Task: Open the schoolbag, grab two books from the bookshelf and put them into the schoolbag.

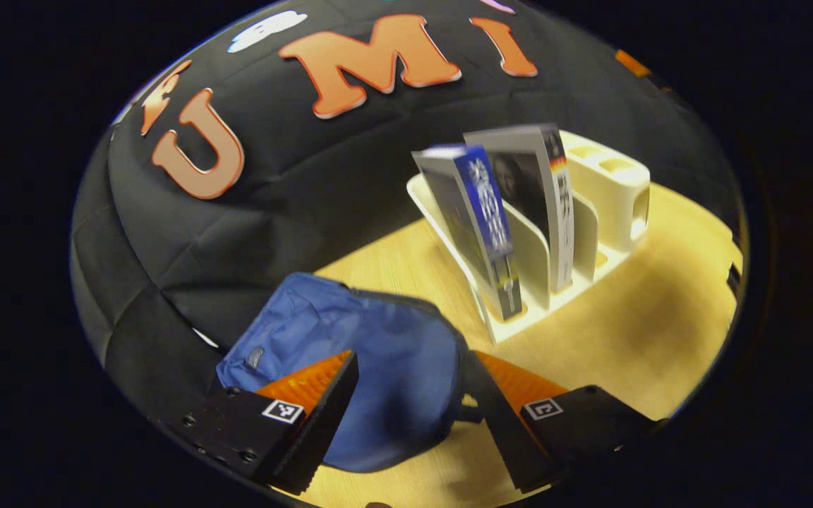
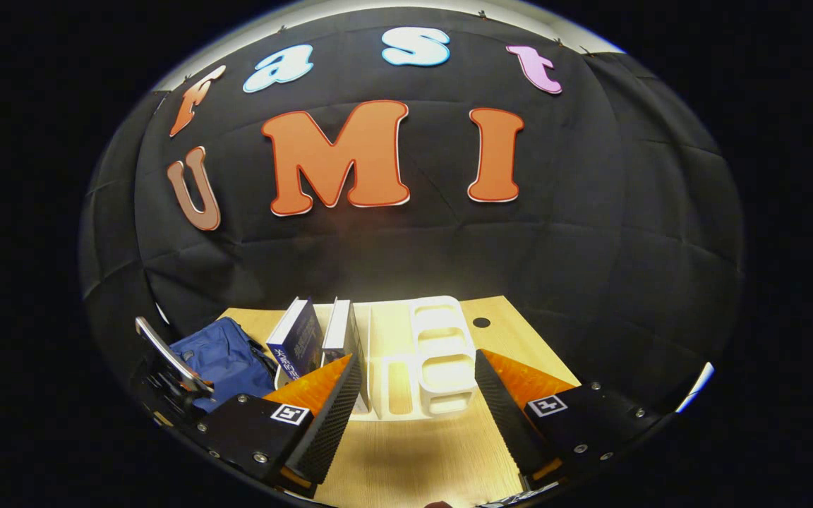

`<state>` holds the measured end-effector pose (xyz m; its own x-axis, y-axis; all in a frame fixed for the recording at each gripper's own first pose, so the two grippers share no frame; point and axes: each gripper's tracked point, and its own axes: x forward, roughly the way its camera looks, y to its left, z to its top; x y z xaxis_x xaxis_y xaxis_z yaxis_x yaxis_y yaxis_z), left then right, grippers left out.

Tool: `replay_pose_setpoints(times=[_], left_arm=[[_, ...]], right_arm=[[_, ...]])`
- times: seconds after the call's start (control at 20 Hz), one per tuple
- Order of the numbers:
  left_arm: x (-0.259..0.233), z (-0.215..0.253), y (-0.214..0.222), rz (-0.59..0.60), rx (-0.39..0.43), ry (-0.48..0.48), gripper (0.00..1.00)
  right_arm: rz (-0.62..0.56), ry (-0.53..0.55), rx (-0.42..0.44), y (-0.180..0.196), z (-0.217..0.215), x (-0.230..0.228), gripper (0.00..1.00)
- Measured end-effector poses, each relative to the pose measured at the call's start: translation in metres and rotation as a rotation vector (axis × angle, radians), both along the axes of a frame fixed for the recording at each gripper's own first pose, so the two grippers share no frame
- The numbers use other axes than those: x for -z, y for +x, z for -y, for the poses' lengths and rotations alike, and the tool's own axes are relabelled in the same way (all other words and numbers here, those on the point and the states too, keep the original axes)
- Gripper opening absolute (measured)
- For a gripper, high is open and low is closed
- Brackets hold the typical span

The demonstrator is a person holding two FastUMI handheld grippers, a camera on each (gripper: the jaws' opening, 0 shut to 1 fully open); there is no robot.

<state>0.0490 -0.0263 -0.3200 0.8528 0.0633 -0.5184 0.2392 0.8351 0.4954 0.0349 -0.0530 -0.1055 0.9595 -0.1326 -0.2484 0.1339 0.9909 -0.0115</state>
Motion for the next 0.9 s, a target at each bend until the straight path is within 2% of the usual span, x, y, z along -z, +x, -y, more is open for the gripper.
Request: replay_pose_setpoints(times=[0.1, 0.3, 0.5, 0.7, 0.85, 0.9], left_arm=[[0.019, -0.006, 0.001, -0.027, -0.007, 0.056, 0.98], [0.036, -0.014, 0.001, -0.067, 0.045, 0.191, 0.98], [0.064, -0.024, -0.005, -0.17, 0.038, 0.25, 0.98], [0.058, -0.039, -0.001, -0.157, -0.002, 0.276, 0.98], [0.06, -0.046, -0.001, -0.181, -0.022, 0.237, 0.97], [0.065, -0.045, 0.001, -0.198, -0.012, 0.226, 1.0]], right_arm=[[-0.011, 0.002, 0.02, 0.0, 0.008, 0.005, 0.97], [-0.033, 0.021, 0.042, 0.0, 0.016, 0.014, 0.97], [-0.057, 0.029, 0.033, 0.007, 0.014, 0.022, 0.97], [-0.076, 0.025, 0.023, 0.012, 0.009, 0.028, 0.96], [-0.086, 0.033, 0.014, 0.017, 0.005, 0.031, 0.96], [-0.086, 0.032, 0.009, 0.018, 0.002, 0.031, 0.96]])
